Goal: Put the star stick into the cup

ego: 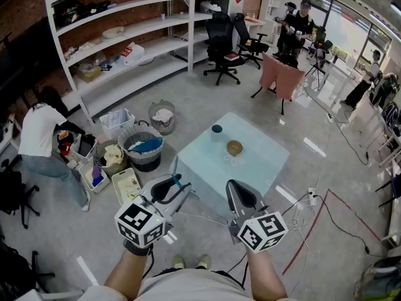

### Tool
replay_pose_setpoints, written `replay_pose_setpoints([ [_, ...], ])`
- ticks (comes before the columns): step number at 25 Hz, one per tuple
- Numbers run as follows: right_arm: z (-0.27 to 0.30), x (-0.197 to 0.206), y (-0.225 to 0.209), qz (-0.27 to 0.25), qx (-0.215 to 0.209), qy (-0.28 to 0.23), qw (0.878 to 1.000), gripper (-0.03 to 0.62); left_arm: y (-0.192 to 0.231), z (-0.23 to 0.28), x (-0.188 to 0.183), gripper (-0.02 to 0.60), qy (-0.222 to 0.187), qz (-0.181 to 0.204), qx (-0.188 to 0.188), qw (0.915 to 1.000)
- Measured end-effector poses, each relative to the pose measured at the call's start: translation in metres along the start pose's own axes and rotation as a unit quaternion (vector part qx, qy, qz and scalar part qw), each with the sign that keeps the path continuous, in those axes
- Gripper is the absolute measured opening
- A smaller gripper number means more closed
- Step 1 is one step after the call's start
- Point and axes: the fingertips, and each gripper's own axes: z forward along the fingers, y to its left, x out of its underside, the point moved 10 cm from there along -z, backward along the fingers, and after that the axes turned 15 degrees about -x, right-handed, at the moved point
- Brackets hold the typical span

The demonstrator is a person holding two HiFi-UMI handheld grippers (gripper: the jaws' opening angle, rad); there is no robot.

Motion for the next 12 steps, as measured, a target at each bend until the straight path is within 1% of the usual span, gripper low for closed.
replay_pose_setpoints([
  [3, -0.009, 0.002, -0.002, 0.000, 0.000, 0.001, 1.000, 0.012, -0.009, 0.001, 0.003, 0.138, -0.001, 0.000, 0.000, 1.0000],
  [9, -0.013, 0.003, -0.001, 0.001, -0.002, 0.000, 1.000, 0.011, -0.015, -0.003, 0.003, 0.138, -0.001, 0.002, -0.001, 1.0000],
  [12, -0.015, 0.003, -0.001, 0.011, -0.012, -0.003, 1.000, 0.012, -0.017, -0.002, 0.003, 0.138, -0.002, 0.003, -0.003, 1.0000],
])
